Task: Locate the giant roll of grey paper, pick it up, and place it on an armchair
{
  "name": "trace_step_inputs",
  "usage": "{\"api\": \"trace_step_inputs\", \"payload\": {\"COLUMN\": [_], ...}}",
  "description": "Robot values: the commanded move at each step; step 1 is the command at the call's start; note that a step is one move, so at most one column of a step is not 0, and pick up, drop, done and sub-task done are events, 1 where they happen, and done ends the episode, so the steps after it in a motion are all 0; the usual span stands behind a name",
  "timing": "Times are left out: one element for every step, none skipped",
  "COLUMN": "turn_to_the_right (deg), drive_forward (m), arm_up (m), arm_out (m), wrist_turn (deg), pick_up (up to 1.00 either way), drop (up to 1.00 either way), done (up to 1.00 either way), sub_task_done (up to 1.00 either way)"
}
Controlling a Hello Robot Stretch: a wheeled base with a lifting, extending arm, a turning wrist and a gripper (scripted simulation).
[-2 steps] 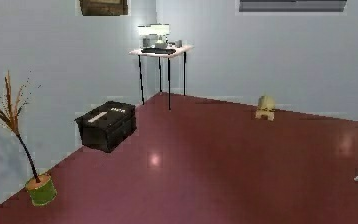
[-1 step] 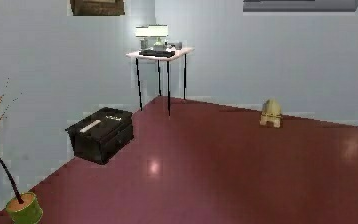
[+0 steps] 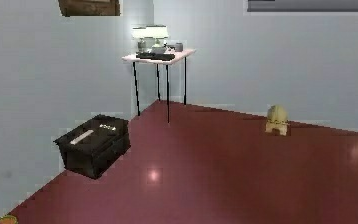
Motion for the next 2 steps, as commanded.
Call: {"api": "trace_step_inputs", "payload": {"turn_to_the_right": [12.0, 0.0], "drive_forward": [0.00, 1.00], "arm_up": [0.00, 0.00], "arm_out": [0.00, 0.00], "wrist_turn": [0.0, 0.0], "pick_up": [0.00, 0.00], "drop": [0.00, 0.00], "done": [0.00, 0.00], "sub_task_done": [0.00, 0.00]}}
